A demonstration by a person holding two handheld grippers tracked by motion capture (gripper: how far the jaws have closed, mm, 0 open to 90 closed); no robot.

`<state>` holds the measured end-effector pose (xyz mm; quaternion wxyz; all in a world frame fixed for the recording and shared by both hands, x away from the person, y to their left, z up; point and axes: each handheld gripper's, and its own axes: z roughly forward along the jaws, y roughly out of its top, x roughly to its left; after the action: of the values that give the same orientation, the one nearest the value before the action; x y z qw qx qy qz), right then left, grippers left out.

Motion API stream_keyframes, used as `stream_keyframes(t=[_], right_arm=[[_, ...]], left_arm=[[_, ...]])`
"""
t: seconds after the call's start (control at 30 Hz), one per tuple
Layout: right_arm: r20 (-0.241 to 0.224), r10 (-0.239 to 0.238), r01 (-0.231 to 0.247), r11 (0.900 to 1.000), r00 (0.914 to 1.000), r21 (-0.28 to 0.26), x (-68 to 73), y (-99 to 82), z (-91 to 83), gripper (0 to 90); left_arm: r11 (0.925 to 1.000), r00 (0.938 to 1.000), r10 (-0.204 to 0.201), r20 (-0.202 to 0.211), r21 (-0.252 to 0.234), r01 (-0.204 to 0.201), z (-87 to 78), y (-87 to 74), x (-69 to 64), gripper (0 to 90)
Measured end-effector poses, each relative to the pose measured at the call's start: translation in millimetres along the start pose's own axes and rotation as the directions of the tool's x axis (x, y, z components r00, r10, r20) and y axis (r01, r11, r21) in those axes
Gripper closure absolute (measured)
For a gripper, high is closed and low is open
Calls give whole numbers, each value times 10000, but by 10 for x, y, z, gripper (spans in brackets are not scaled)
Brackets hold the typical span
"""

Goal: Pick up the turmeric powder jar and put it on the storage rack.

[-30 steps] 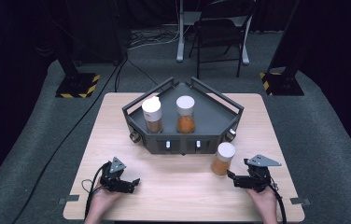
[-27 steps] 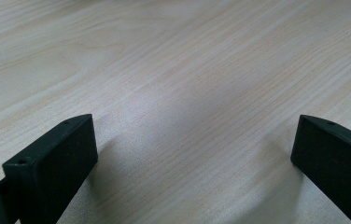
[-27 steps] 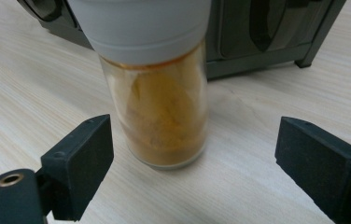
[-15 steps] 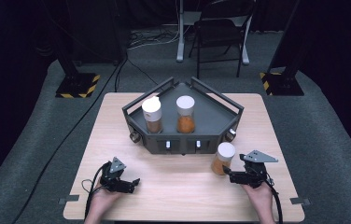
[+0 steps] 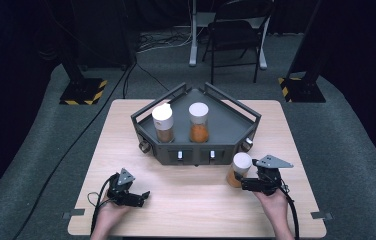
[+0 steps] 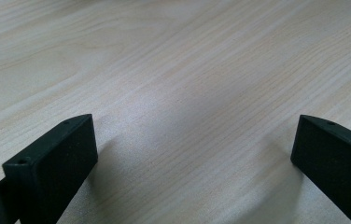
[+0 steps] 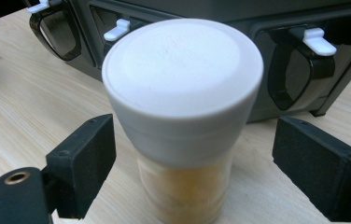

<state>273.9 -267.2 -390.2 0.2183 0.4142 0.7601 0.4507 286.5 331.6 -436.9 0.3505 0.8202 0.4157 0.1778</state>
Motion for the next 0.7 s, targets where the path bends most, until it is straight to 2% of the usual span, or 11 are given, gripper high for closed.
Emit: stream_keyframes(t=[0.23, 0.33, 0.4, 0.5, 0.7], right_arm=[[-125, 37, -38, 10000, 9999, -92, -28, 41, 50, 177], [-333, 102, -106, 9999, 9994, -136, -77, 45, 68, 221], [-510, 72, -82, 9998, 9987, -185, -102, 43, 80, 286], [-271, -263, 257, 9994, 9993, -242, -25, 55, 81, 331], [-139, -271, 270, 9996, 9995, -83, 12, 109, 86, 334]], left_arm=[[10000, 10000, 1, 0, 0, -1, 0, 0, 0, 6], [10000, 10000, 0, 0, 0, 0, 0, 0, 0, 6], [10000, 10000, 4, 2, -6, -4, 1, -1, 1, 6], [10000, 10000, 5, 2, -5, -5, 0, -1, 1, 6], [10000, 10000, 4, 3, -6, -4, 0, 0, 1, 6]])
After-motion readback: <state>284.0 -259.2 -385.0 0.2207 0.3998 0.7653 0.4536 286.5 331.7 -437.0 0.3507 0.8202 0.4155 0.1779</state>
